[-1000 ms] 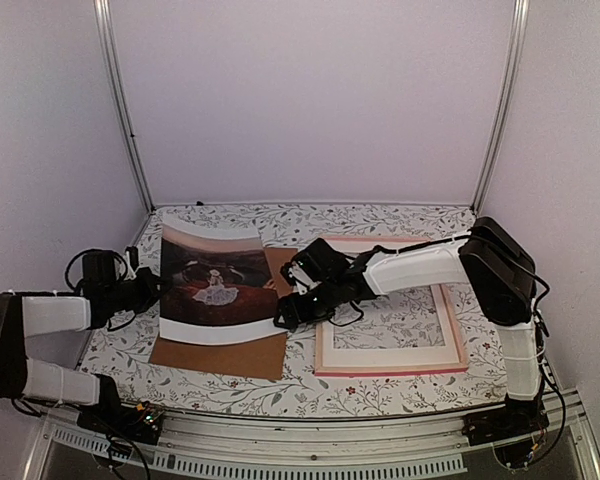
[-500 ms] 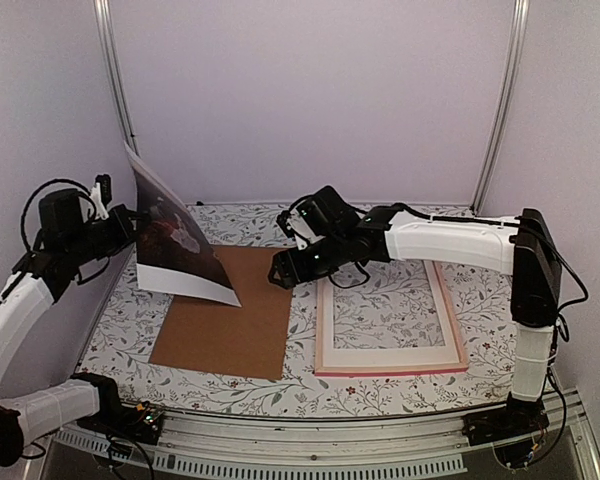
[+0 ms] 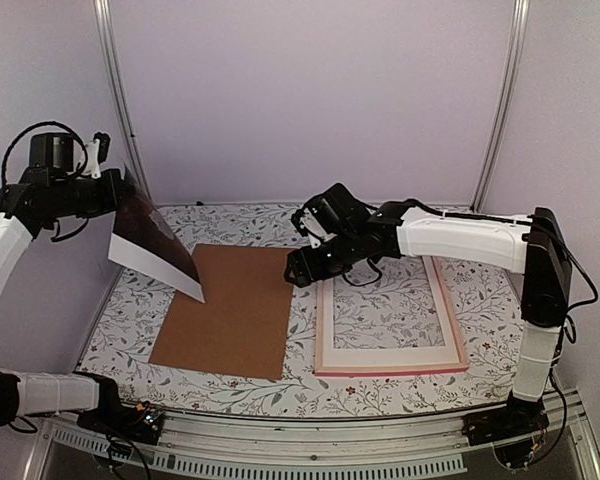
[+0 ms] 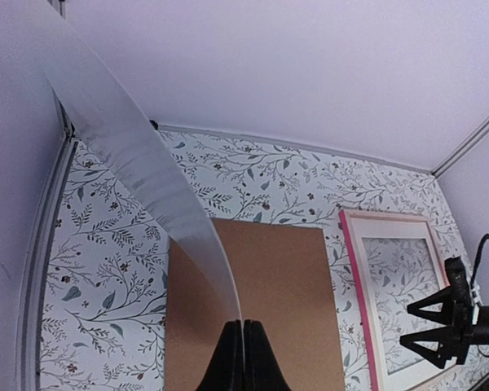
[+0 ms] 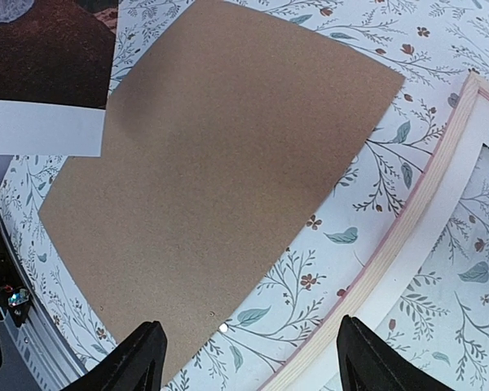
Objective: Put the photo into the frame
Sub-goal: Turn over the photo.
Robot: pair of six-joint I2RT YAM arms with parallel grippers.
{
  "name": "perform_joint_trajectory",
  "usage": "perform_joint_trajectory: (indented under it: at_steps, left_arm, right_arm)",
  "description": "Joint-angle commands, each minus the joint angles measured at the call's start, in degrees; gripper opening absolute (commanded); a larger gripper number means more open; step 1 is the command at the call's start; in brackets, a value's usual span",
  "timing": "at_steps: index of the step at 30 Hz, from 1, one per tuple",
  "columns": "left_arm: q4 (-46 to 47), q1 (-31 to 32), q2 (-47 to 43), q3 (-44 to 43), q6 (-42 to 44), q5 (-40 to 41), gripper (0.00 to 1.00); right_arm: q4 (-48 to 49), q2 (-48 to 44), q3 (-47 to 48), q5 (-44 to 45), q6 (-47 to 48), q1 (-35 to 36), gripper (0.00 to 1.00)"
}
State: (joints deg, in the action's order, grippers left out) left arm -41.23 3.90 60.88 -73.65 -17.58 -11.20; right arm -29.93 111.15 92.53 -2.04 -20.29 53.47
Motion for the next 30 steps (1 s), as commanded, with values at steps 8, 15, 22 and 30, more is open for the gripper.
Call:
perform_joint_trajectory:
  at_steps: [8,15,22,30]
  left_arm:
    - [-15.68,12.34,9.74,-9.47,5.75,14.62,0.0]
    - [-15.79,19.64,13.07,-11.0,3.39,16.17,0.0]
    - [-9.57,27.08,17.51,-10.37,0.17,10.38,0.0]
    - [-2.17,35.22,25.26,-9.6,-4.65,10.49,0.0]
  right_arm:
    - [-1.02,-5.62,-3.99,1.7,-1.18,-2.96,0.76]
    - [0.38,-7.06,-4.98,-3.07,-2.22,-5.89,0.76]
    - [3.17,-6.77,-3.08,-10.99,-3.97,-8.02,0.76]
    - [6.95,-7.57,-2.88,-16.76,-7.37,-11.46,0.8]
